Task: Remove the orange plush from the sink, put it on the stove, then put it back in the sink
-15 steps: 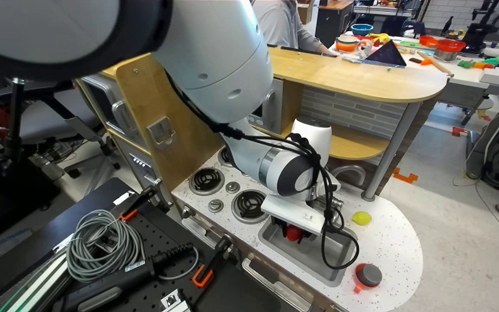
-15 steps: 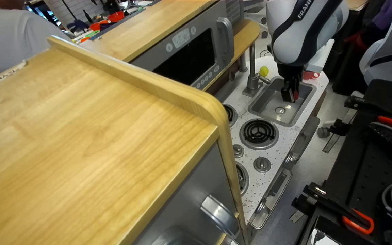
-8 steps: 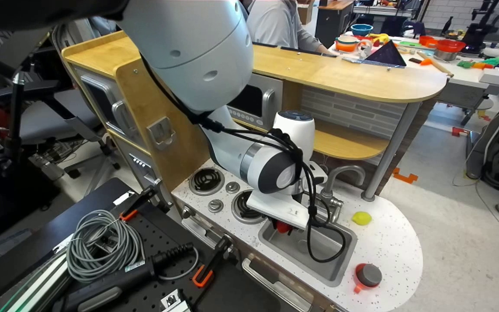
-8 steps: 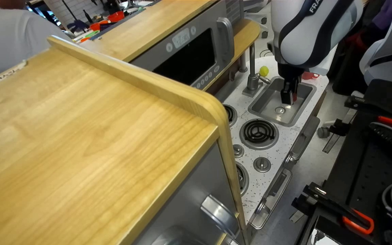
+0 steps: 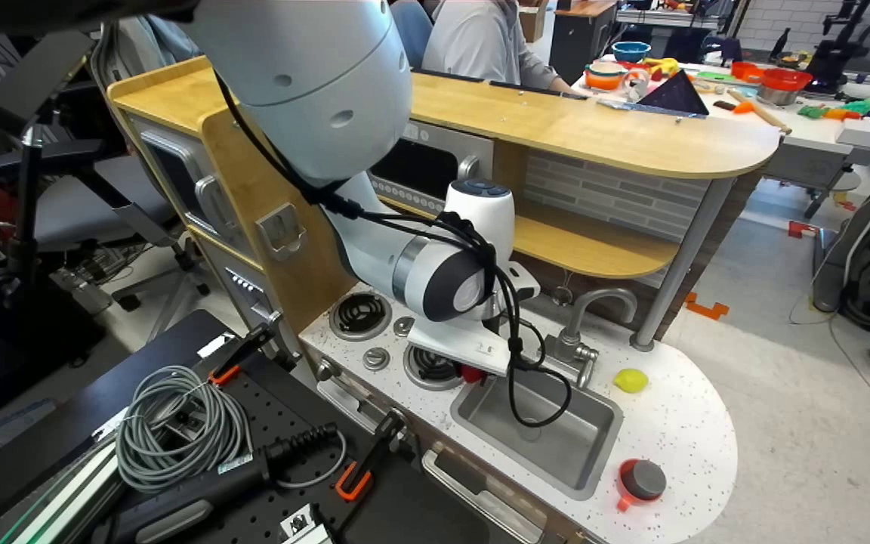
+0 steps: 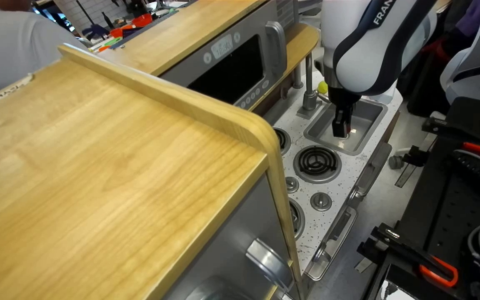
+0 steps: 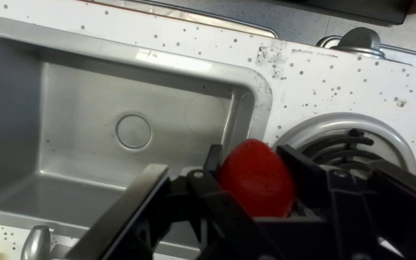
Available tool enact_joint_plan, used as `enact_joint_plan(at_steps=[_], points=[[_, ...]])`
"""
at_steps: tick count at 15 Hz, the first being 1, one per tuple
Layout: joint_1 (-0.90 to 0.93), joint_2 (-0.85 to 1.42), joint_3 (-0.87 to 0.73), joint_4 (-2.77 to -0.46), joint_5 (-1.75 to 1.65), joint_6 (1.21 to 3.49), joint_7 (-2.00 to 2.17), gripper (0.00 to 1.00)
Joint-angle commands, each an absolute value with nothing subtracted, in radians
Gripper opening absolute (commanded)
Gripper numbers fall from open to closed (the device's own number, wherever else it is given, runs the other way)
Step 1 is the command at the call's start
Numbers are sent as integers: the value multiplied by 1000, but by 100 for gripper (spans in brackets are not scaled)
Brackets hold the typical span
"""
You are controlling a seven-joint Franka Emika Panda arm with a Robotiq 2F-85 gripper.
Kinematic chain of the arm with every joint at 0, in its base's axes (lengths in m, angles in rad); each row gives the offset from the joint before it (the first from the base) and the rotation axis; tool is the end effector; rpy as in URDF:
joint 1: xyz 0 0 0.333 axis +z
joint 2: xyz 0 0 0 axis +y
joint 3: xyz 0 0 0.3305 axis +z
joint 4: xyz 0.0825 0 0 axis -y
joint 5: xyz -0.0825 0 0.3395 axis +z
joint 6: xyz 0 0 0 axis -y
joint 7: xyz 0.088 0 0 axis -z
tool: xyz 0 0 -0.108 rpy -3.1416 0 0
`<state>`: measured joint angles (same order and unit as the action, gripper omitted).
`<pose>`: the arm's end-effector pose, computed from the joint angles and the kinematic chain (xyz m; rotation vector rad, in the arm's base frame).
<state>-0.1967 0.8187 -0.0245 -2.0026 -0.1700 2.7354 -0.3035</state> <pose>0.5485 -0.1168 0.0870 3.0603 0.3821 -0.1605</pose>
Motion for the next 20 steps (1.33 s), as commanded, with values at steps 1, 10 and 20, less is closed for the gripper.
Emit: enact_joint_plan(at_steps=[1,10,20], points=[[-170,804,-28,-2027,-170,2754,-283,19],[-173,818,30,-2037,-166,2716,-347,19],[-100,913,-18,-1883,-250,2529,-396,19]])
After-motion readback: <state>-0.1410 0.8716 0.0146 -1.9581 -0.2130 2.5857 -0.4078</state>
